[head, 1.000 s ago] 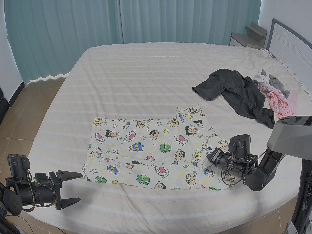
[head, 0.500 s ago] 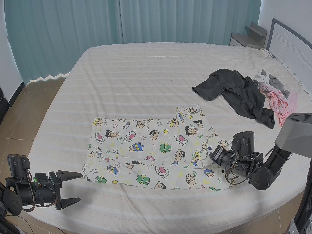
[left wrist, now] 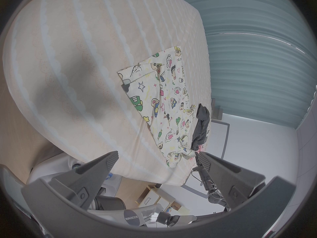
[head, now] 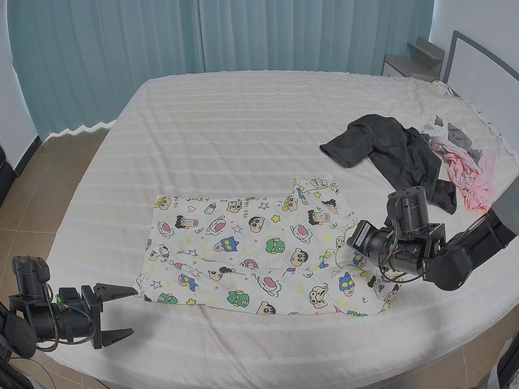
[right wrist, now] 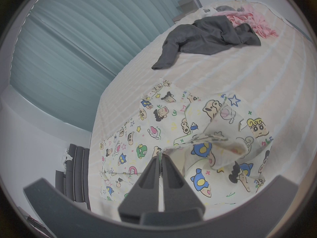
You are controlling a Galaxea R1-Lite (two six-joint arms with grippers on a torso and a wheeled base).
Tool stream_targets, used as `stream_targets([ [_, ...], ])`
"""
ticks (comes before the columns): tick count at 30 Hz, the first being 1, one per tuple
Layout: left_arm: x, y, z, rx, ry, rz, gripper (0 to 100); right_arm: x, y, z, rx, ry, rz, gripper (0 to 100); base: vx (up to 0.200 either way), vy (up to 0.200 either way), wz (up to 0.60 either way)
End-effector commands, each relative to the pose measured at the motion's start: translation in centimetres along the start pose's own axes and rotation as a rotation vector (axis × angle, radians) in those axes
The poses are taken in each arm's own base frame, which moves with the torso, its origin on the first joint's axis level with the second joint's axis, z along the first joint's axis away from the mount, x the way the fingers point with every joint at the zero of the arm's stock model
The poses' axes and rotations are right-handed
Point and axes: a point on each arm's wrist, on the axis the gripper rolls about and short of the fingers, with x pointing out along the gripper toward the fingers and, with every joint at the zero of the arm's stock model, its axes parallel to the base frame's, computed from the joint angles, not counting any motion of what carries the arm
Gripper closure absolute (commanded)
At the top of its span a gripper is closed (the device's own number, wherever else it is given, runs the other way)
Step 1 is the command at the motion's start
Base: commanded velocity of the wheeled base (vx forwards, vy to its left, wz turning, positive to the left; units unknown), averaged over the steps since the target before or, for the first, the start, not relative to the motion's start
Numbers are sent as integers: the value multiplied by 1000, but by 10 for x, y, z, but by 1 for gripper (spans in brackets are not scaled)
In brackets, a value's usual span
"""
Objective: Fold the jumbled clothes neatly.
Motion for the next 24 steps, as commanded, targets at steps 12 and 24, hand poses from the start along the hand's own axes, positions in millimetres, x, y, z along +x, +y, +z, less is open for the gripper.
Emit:
stream_targets([
  [12, 1, 0, 0, -2, 1, 2, 0, -27, 36, 31, -87, 25, -15, 100, 0, 0, 0],
  [24, 0, 3, -1, 18, 6, 11, 0, -37, 41, 18, -138, 99, -37, 100, 0, 0, 0],
])
